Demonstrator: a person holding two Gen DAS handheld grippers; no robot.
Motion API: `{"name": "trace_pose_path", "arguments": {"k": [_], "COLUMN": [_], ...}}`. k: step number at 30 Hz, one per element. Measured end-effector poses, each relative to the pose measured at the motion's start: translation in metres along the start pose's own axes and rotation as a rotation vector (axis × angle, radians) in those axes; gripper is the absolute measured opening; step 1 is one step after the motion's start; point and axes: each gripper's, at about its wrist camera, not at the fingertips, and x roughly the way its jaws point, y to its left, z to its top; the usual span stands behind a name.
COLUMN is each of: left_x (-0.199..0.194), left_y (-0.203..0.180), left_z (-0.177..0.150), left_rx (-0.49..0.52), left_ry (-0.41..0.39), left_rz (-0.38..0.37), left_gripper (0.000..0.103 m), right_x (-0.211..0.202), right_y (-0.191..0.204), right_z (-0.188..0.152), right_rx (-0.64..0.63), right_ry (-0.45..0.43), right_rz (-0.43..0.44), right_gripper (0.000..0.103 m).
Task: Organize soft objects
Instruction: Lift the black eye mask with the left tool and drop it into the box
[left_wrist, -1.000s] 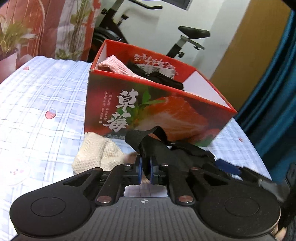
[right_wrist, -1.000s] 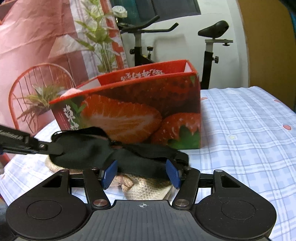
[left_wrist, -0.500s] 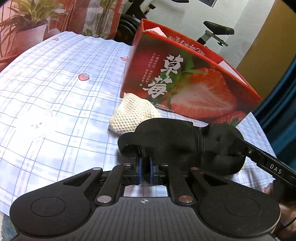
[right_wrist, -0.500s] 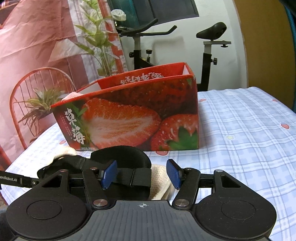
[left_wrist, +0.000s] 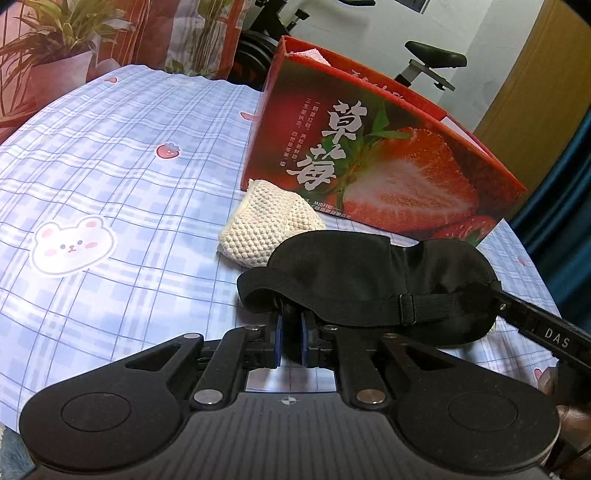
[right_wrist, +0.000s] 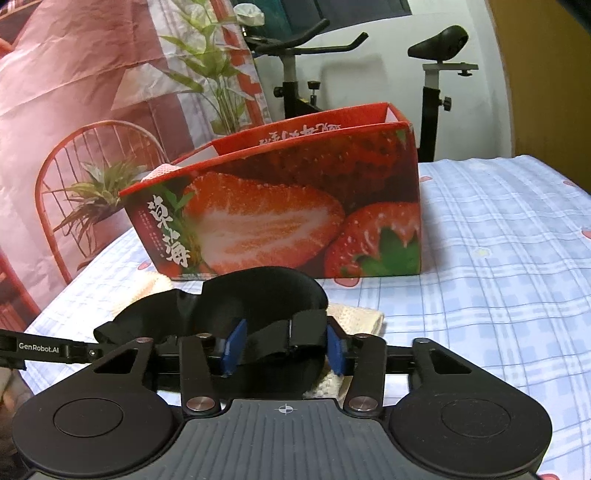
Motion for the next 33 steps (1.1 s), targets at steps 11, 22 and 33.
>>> {"name": "trace_pose_path", "arguments": {"k": [11, 22, 33], "left_x": [-0.001, -0.001, -0.029], "left_y": [0.001, 0.001, -0.008], "left_z": [0.0, 0.0, 0.018], "left_rx": [-0.001, -0.007, 0.05], "left_ry": [-0.002, -0.006, -0.103], "left_rz": [-0.004, -0.005, -0.048], "left_gripper": [0.011, 0.011, 0.008], "right_x": [-0.013, -0.012, -0.011], "right_y": [0.005, 0.01, 0.009], "right_z": [0.004, 0.004, 0.008], "right_rx": [-0.05, -0.078, -0.069], "right_ry": [-0.06, -0.041, -0.018], "right_rz": [0.007, 0.015, 0.013], "right_gripper": [0.015, 0.014, 0.012]}}
